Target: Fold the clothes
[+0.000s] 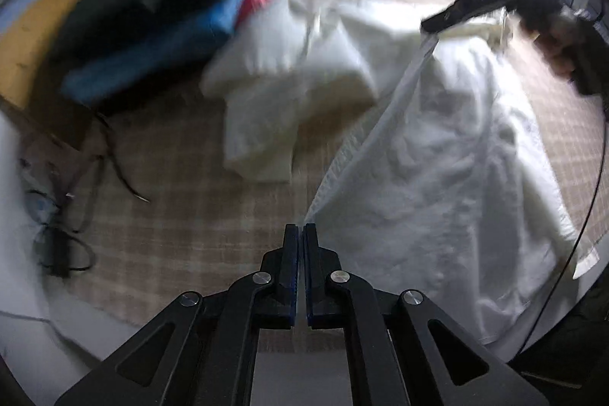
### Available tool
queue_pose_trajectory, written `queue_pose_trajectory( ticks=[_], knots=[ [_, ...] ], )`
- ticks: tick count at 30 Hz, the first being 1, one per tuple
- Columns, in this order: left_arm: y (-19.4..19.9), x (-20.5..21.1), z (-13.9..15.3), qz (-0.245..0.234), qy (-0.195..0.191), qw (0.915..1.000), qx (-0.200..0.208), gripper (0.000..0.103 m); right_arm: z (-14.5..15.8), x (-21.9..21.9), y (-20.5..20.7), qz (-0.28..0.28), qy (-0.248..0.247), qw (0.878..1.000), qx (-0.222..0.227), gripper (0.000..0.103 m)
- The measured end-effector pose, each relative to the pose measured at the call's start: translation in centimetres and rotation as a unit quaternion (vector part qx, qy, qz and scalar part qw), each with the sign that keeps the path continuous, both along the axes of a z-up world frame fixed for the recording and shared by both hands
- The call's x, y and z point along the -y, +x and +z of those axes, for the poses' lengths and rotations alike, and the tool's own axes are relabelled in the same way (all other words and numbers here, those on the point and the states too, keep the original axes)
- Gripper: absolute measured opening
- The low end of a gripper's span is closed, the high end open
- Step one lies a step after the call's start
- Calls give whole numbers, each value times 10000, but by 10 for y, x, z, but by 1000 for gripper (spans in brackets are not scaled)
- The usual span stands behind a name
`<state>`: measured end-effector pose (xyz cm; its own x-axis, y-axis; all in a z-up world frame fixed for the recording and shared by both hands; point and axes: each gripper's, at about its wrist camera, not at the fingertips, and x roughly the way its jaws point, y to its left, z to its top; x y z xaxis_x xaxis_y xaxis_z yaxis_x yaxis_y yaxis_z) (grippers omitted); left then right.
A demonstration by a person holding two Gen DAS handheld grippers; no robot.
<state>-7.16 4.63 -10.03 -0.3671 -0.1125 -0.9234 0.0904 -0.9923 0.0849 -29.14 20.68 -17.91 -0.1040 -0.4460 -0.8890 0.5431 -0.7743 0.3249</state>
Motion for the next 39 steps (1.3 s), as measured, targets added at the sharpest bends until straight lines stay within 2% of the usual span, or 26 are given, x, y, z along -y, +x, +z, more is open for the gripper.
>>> queue_pose_trajectory(
  ticks=[1, 2, 3, 5, 7, 8, 11, 12, 14, 17, 19, 21, 23, 27, 29, 30, 31, 32, 33, 36, 39],
  knots=[
    [0, 0, 0, -100, -70, 9999, 9, 6, 10, -14, 6, -19, -152, 9999, -19, 17],
    [1, -1, 1, -212, -123, 9997, 2, 6, 21, -29, 13, -43, -196, 9997, -111, 29],
    [3, -2, 4, -314, -125, 9994, -32, 8, 32, -44, 21, -68, -240, 9995, -203, 50],
    [11, -4, 16, -428, -200, 9988, -136, 13, 58, -92, 41, -258, -372, 9978, -484, 64],
    [22, -11, 33, -481, -322, 9978, -317, 9, 71, -141, 55, -646, -459, 9946, -663, 64],
    [27, -19, 41, -569, -297, 9970, -425, 9, 67, -160, 59, -879, -355, 9938, -588, 64],
    [41, -67, 49, -1200, 128, 9910, -583, 18, 41, -202, 75, -1373, 8, 9902, -244, 64],
    [44, -94, 45, -1549, 262, 9861, -547, 18, 29, -210, 82, -1475, 99, 9890, -97, 64],
    [47, -141, 29, -2192, 319, 9742, -424, 19, 4, -214, 101, -1386, -32, 9901, 234, 64],
    [47, -203, 4, -2965, 243, 9545, -206, 21, -25, -205, 121, -1226, -98, 9915, 417, 64],
    [45, -236, -12, -3314, 105, 9434, -73, 23, -33, -197, 124, -1230, -131, 9918, 332, 64],
    [41, -256, -23, -3477, -128, 9375, -1, 28, -39, -191, 123, -1232, -237, 9917, 270, 64],
    [37, -271, -34, -3523, -351, 9352, 63, 29, -42, -185, 117, -1220, -320, 9919, 172, 64],
    [29, -283, -43, -3514, -612, 9341, 134, 29, -48, -173, 102, -1124, -145, 9935, 141, 65],
    [26, -281, -47, -3487, -542, 9354, 211, 26, -48, -167, 100, -1069, -94, 9942, 72, 64],
    [24, -279, -47, -3487, -376, 9362, 243, 15, -48, -167, 99, -1064, -162, 9941, 99, 60],
    [22, -277, -46, -3488, -238, 9365, 257, 0, -48, -167, 98, -1060, -230, 9940, 127, 51],
    [21, -275, -44, -3487, -124, 9368, 266, 0, -48, -167, 97, -1055, -298, 9939, 155, 18],
    [19, -272, -42, -3461, 7, 9378, 282, 0, -50, -167, 97, -1009, -370, 9938, 272, 1],
    [17, -256, -24, -3349, 422, 9409, 257, 0, -51, -167, 100, -922, -389, 9944, 333, 1],
    [18, -236, 1, -3245, 643, 9435, 193, 0, -33, -179, 100, -1032, -468, 9935, 77, 1]
  ],
)
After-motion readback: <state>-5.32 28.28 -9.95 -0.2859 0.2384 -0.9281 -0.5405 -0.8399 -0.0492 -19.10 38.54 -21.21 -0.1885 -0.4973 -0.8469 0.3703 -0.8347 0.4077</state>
